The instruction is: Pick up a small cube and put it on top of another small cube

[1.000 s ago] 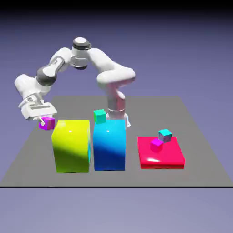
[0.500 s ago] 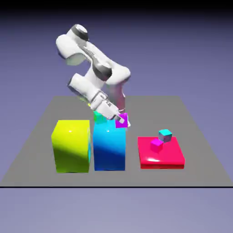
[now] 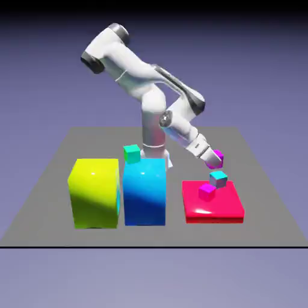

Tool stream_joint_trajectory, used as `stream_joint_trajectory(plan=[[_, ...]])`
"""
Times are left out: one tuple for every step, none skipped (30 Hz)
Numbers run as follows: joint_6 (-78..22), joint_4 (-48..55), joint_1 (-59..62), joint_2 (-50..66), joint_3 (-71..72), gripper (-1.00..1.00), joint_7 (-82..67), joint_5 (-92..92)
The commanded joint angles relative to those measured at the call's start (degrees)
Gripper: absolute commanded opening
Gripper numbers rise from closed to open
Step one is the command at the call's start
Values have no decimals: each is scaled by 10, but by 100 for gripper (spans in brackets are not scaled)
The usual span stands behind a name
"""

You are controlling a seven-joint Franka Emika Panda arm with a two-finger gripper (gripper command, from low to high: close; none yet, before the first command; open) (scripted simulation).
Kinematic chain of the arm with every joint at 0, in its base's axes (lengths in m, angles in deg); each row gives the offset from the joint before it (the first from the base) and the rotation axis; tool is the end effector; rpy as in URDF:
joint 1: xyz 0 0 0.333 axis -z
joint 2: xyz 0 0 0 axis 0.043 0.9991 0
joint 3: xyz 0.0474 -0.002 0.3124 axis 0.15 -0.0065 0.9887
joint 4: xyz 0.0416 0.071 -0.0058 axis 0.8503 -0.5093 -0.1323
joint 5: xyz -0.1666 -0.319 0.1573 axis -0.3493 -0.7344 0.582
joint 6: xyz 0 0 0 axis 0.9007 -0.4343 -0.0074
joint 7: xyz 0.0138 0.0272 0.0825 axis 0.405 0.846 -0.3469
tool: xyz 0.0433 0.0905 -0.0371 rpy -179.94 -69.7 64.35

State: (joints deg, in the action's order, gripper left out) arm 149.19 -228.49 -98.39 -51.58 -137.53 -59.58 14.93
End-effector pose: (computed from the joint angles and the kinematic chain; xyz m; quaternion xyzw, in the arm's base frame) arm 0.2792 0.1803 0.2478 -0.7933 -0.4522 -0.1106 0.3924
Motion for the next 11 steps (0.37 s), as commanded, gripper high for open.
stream_joint_trajectory(plan=[[13,2,-21,-2,-17,-100,-4,2],[26,3,-42,-4,-33,-100,-8,3],[39,5,-62,-5,-50,-100,-11,5],[51,6,-83,-7,-66,-100,-15,7],[64,8,-104,-9,-83,-100,-19,8],[77,9,-125,-11,-100,-100,-23,10],[89,11,-145,-12,-116,-100,-27,11],[100,12,-163,-14,-130,-100,-30,13],[100,12,-163,-14,-130,100,-30,13],[100,12,-163,-14,-130,100,-30,13],[87,11,-142,-12,-113,100,-26,11]])
